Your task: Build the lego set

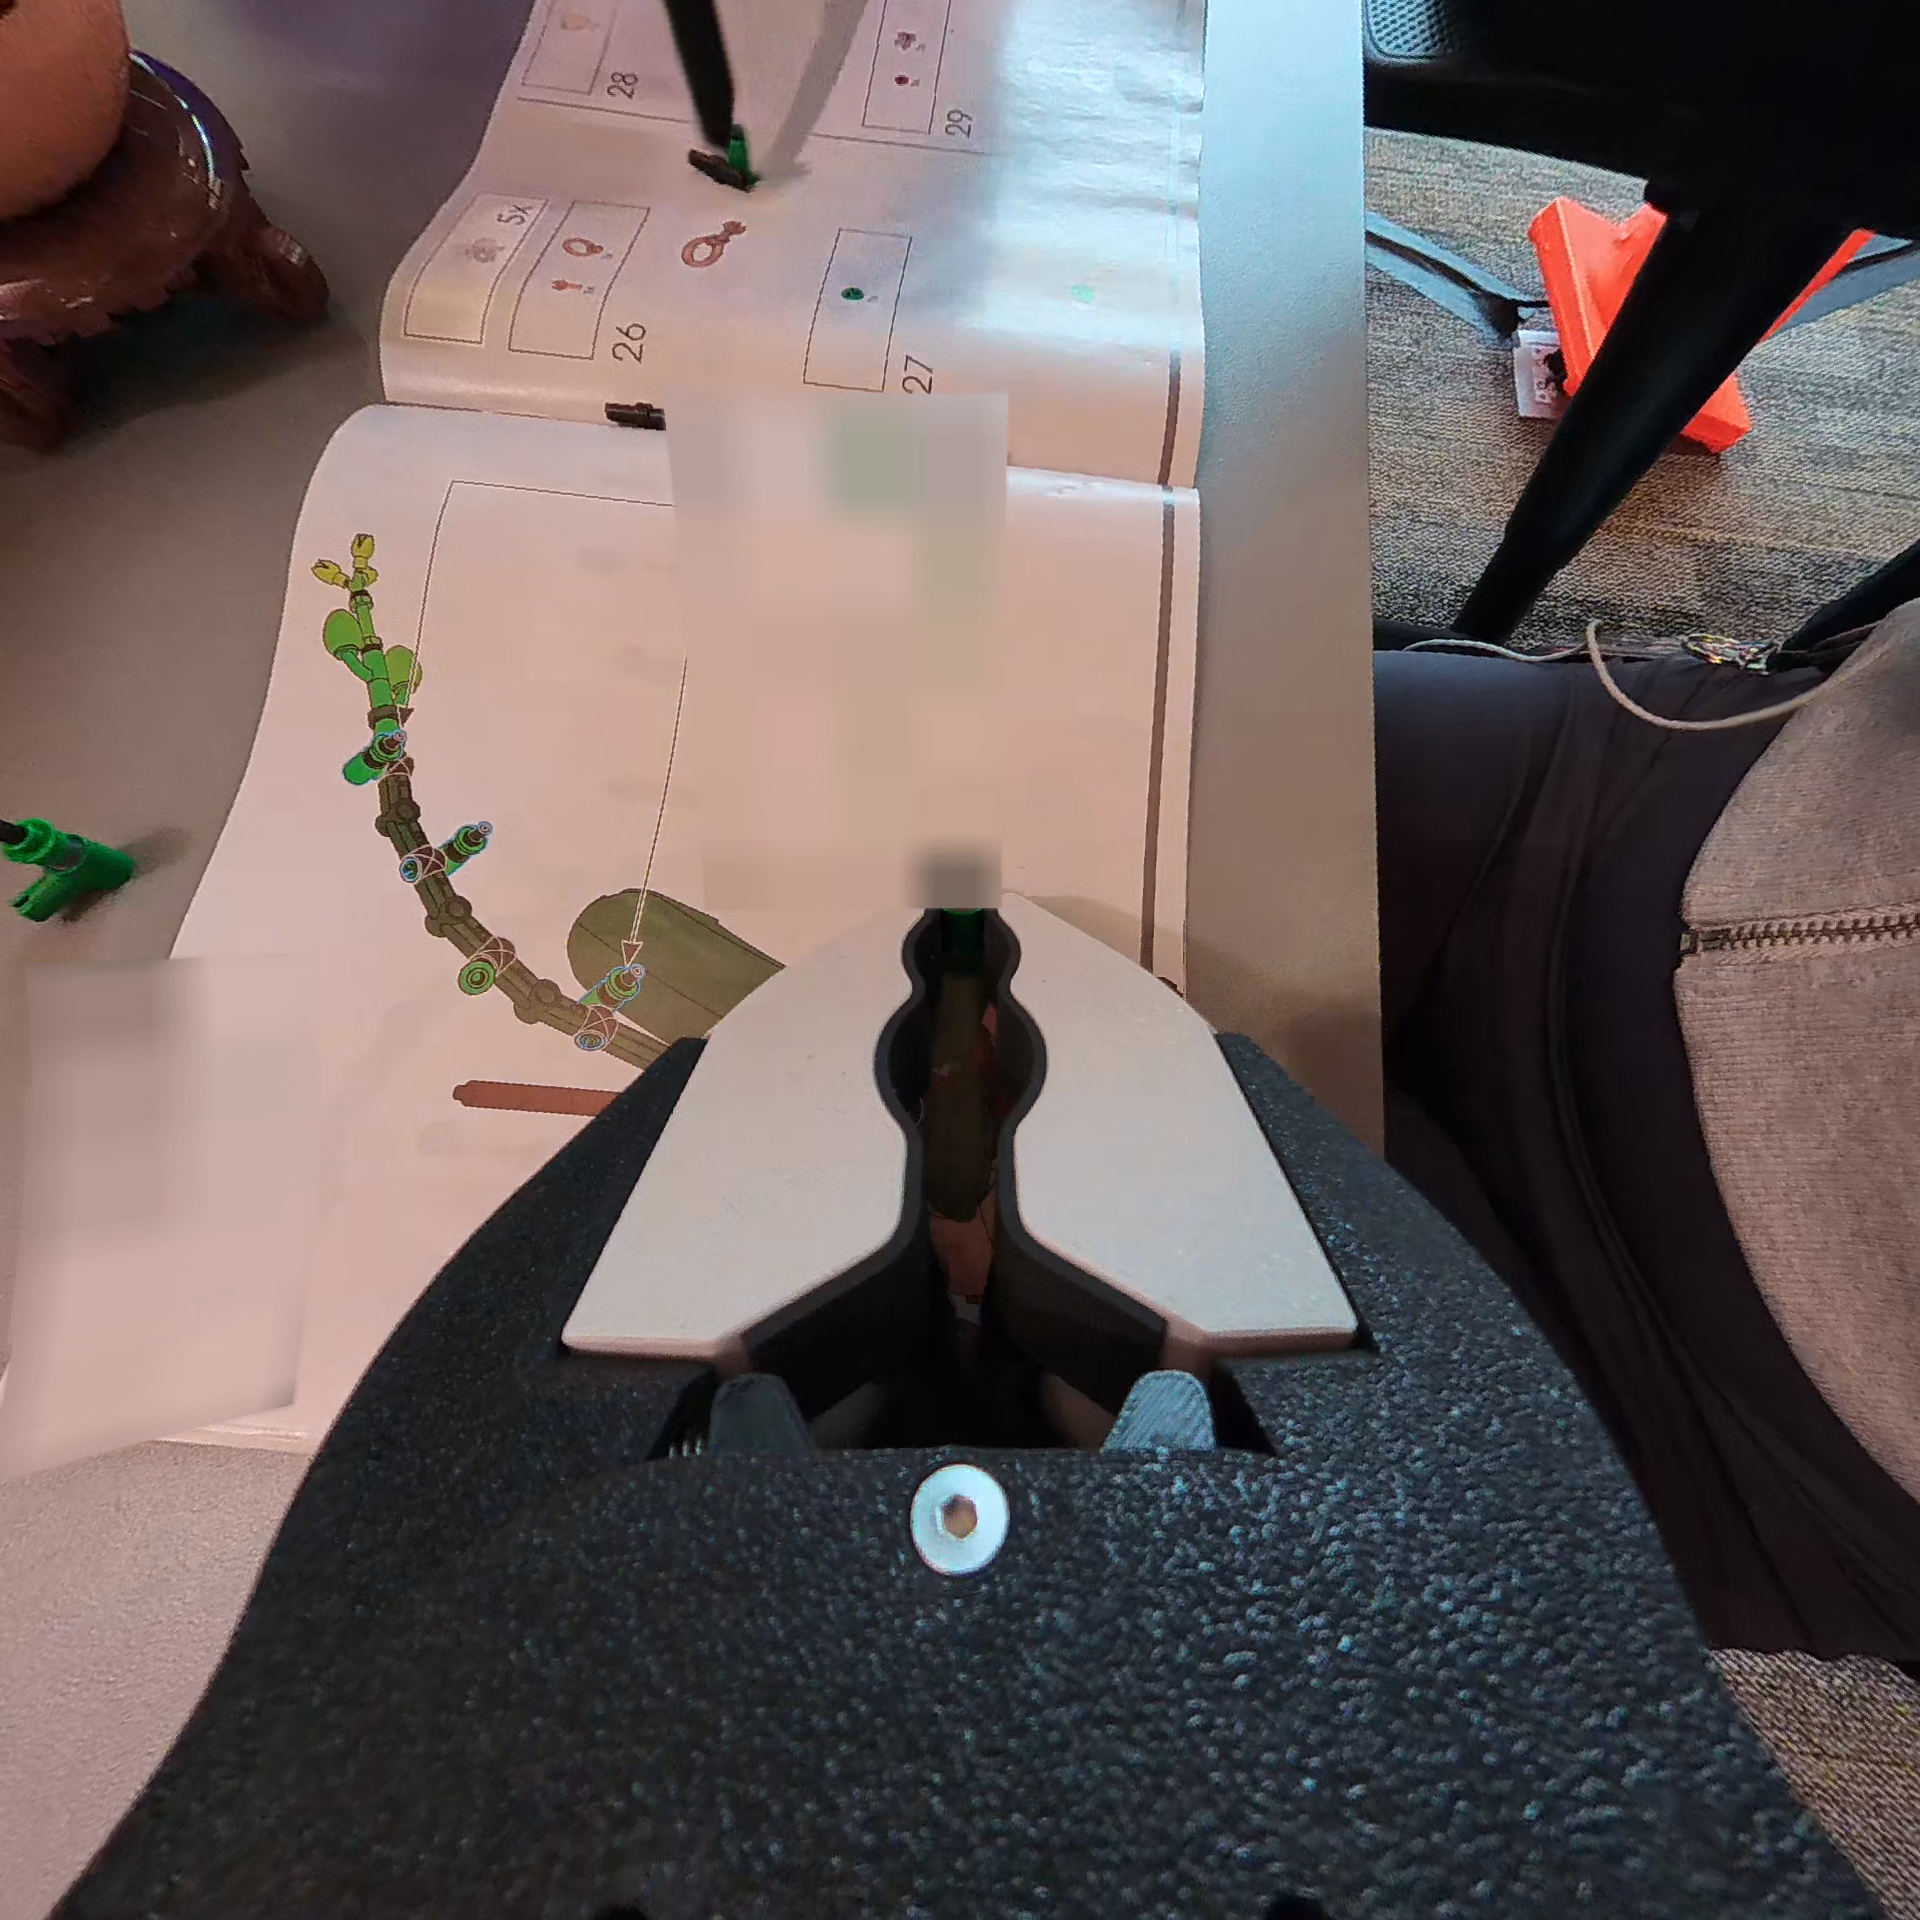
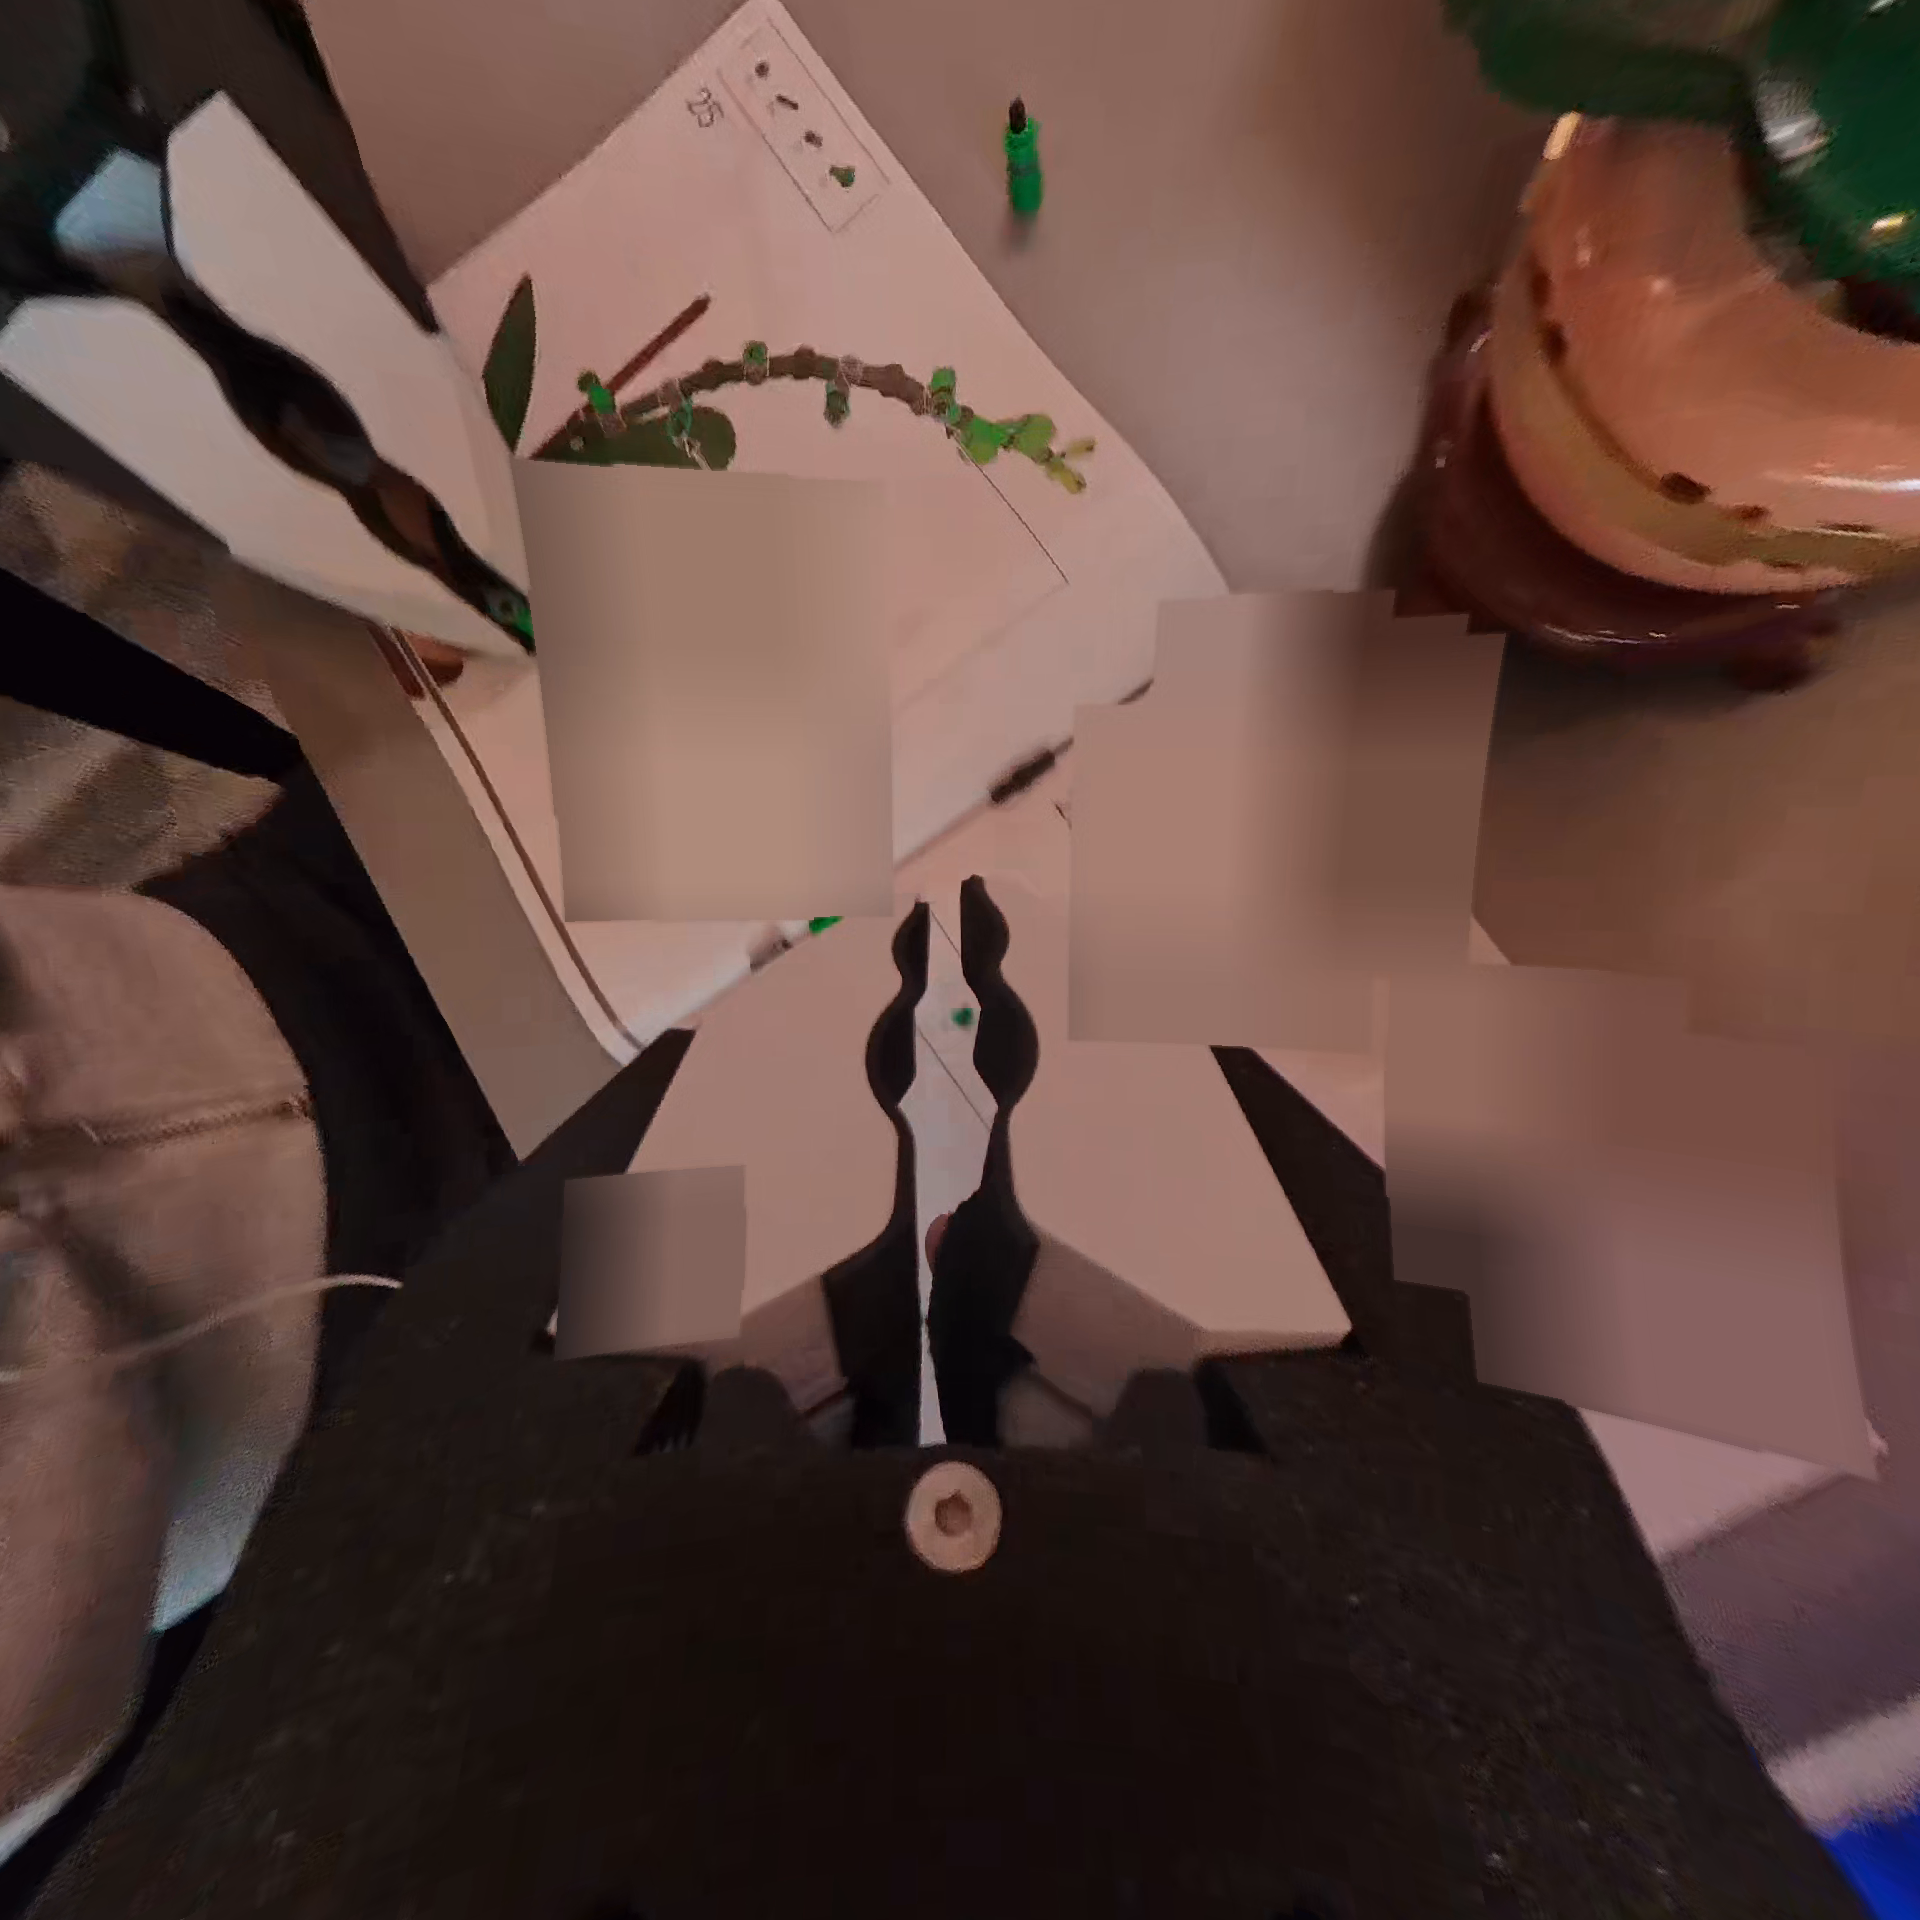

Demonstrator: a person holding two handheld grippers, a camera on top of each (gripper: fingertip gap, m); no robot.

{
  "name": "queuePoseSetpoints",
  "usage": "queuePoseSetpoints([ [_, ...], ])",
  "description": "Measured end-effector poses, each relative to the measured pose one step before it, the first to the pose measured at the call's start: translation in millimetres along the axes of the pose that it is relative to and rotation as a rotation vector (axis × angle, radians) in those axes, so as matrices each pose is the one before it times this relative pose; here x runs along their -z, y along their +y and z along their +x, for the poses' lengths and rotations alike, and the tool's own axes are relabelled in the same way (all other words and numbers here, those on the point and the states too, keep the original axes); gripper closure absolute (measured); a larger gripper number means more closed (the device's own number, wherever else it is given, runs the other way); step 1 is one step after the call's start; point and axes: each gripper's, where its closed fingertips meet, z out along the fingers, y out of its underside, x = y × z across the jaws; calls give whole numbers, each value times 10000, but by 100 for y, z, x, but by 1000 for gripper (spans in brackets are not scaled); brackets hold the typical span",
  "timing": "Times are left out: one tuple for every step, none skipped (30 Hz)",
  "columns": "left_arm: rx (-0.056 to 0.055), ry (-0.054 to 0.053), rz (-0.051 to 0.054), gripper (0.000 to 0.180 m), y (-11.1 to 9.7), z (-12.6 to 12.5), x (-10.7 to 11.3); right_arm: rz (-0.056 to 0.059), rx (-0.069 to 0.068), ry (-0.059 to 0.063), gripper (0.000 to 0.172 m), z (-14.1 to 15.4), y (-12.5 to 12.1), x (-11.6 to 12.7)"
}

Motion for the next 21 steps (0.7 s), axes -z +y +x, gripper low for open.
queuePoseSetpoints([
  [-5, -3, 1, 174, -3, -9, -18, -180, -289, -147, 166, -114, -197, -855],
  [-17, -12, 0, 174, 8, 0, -7, -148, -176, -30, 165, -13, -118, -827],
  [-5, -11, 0, 174, 19, 16, -26, -106, -146, 36, 164, 91, -92, -646],
  [-4, -10, 0, 174, 6, 5, 5, -20, -169, 76, 163, 164, -178, -490],
  [-11, -7, 1, 174, -13, 19, 0, -8, -172, 155, 162, 299, -150, -301],
  [-9, -2, 1, 174, -1, 5, -1, 14, -103, 247, 161, 390, -135, -22],
  [-3, -1, 0, 174, 0, -3, 0, 93, -31, 270, 160, 372, -218, 120],
  [-3, 0, -1, 174, 6, 5, 6, 104, -19, 296, 159, 395, -259, 115],
  [-1, 0, -1, 174, 4, -9, -11, 11, 17, 222, 158, 232, -157, -35],
  [3, 1, 0, 174, -5, -17, -5, -69, 63, 65, 157, -2, -51, -239],
  [3, 2, 0, 174, 0, 5, 0, -156, 74, 43, 157, -84, 60, -362],
  [-2, -1, 0, 174, -8, 12, 6, -243, 120, 70, 157, -63, 232, -426],
  [-7, -4, 0, 174, -20, 12, 7, -309, 165, 207, 157, 123, 341, -429],
  [-1, -1, 1, 174, -8, 13, 6, 53, 106, 109, 158, 2, -170, -104],
  [9, 2, 0, 173, 9, -13, -18, -80, 78, 46, 158, -17, 4, -42],
  [4, 4, 1, 174, 0, -6, 17, -59, 83, -60, 161, -130, -4, -33],
  [2, 2, 0, 174, 5, -3, 6, -52, 114, -13, 161, -17, -13, -23],
  [-1, 3, -1, 174, 2, -24, 18, -57, 204, -236, 168, -276, 42, -42],
  [-1, 2, 1, 174, 14, -75, 35, -16, 166, -44, 169, 13, -18, -24],
  [0, 2, 1, 174, -19, 45, -23, 26, 127, -85, 169, -20, -15, -9],
  [-2, 0, 0, 174, -12, 20, 1, 45, 138, -93, 169, -36, -14, -11],
])
